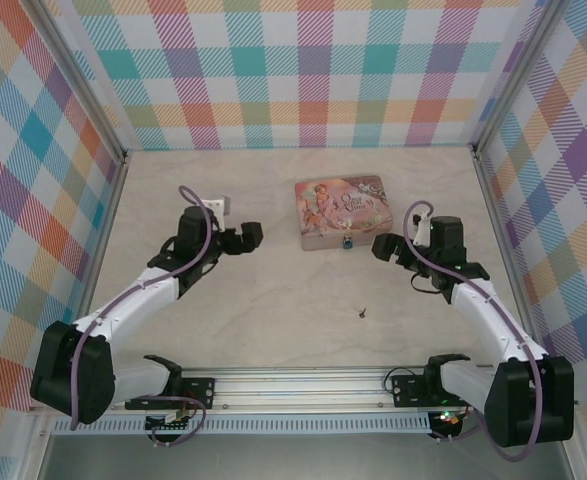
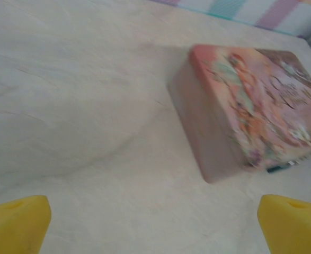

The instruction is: Unlock the padlock with the key

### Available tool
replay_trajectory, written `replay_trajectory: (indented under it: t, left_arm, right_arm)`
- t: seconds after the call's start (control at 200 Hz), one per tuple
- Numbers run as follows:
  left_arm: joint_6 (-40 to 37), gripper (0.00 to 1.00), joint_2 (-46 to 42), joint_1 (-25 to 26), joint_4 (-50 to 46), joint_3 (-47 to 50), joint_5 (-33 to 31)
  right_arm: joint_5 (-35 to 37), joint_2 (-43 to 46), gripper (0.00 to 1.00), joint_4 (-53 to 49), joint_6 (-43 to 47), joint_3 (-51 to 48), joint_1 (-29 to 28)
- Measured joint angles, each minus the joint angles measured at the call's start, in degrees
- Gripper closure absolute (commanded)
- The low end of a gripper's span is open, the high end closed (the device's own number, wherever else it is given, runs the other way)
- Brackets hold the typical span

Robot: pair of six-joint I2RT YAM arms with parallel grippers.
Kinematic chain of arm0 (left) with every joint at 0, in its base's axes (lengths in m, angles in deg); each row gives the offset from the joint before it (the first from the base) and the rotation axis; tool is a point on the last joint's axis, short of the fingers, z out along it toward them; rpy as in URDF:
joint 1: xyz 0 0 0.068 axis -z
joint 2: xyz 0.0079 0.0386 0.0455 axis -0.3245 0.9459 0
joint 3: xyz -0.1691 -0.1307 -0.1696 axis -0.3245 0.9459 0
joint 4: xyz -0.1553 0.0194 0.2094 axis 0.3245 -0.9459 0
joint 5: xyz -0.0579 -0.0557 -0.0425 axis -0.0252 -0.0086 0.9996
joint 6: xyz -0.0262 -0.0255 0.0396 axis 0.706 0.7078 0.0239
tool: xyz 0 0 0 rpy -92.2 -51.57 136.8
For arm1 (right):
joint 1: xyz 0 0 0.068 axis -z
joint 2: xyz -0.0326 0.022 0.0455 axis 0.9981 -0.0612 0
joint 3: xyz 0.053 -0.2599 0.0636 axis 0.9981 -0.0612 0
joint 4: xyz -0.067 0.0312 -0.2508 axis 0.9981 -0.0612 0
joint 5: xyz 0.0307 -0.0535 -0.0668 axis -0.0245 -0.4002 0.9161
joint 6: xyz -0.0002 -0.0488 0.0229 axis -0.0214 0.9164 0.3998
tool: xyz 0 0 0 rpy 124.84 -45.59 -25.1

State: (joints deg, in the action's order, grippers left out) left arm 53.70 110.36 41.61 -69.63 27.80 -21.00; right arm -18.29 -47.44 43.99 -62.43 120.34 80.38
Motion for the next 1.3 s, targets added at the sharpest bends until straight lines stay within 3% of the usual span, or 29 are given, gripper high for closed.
replay_trajectory:
  t: [0.18,0.44,0.975,1.11,1.3]
  left_arm:
    - [3.0,0.00,3.1,5.7,2.9,0.0,1.0]
    - [5.9,0.00,8.5,9.2,5.7,0.0,1.3]
    - [5.7,0.00,2.6,9.6,4.8,-0.3,-3.1]
    - [5.3,0.00,0.6,9.6,2.9,-0.2,-4.4]
    - [4.7,0.00,-1.6,9.6,1.1,0.0,-6.4]
  right_arm:
    - [1.3,-0.4,0.00,-4.5,-0.2,0.2,0.0]
    - [1.8,-7.3,0.00,-4.3,0.6,4.5,0.0]
    - [4.3,-29.9,0.00,-0.2,10.6,21.7,0.0]
    - [2.2,-35.4,0.00,0.7,11.3,25.5,0.0]
    - [-2.1,-36.4,0.00,1.9,12.1,26.1,-1.0]
